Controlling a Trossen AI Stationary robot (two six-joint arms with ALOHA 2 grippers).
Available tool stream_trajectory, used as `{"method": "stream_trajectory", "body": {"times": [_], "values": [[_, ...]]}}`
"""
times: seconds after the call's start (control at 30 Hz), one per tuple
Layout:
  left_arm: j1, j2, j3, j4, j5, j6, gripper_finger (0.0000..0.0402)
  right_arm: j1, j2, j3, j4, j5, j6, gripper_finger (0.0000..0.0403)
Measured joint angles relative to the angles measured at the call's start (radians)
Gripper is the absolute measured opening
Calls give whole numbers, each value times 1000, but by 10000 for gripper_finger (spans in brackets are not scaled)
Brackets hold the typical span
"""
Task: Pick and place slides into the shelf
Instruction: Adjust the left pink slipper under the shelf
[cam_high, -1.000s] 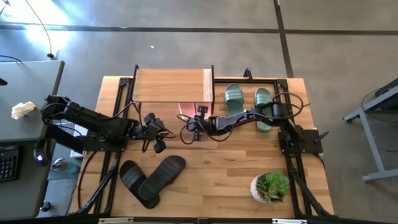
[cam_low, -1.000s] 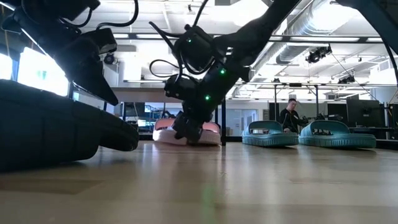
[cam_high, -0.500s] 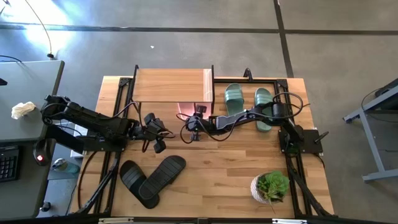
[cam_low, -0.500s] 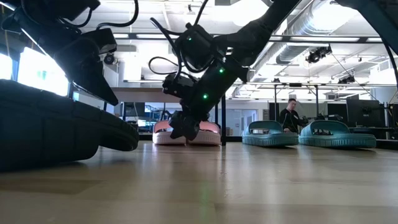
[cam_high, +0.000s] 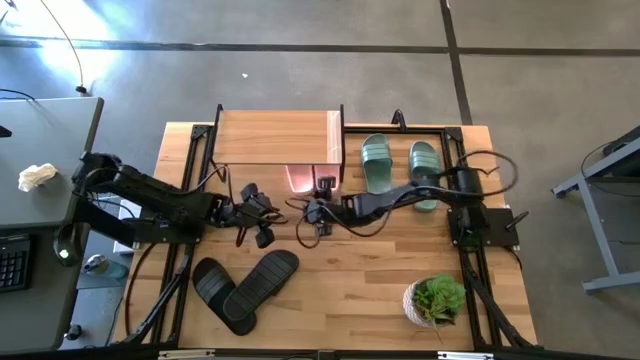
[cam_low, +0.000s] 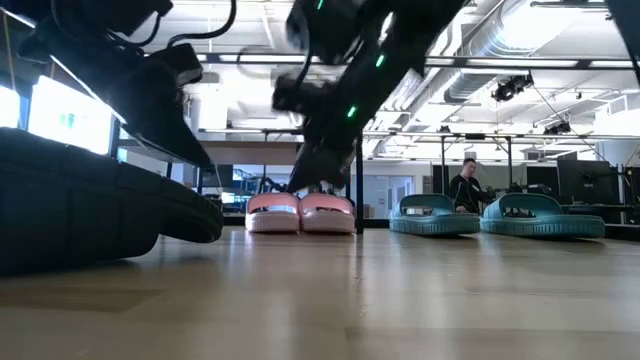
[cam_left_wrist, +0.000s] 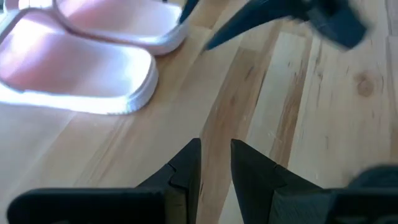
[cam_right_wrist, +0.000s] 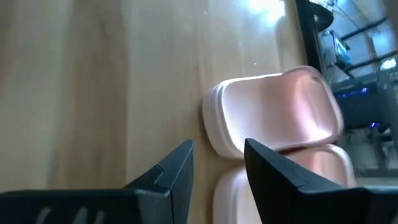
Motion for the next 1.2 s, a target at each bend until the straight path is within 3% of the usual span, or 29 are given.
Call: {"method": "stream_trajectory", "body": {"times": [0.17, 0.4, 0.57, 0.8, 1.2], "values": [[2, 137, 0, 155, -36, 45, 74, 31, -124, -93, -53, -27, 0, 103], [20, 301, 30, 257, -142, 51, 74, 22, -309, -333, -6, -173, 96, 9], [70, 396, 119, 201, -146, 76, 74, 46, -406, -483, 146, -146, 111, 8], [130, 501, 246, 35, -146, 82, 74, 73, -430, -585, 197, -110, 146, 2], [181, 564, 293, 11, -177, 77, 74, 64, -408, -606, 292, -121, 146, 0]]}}
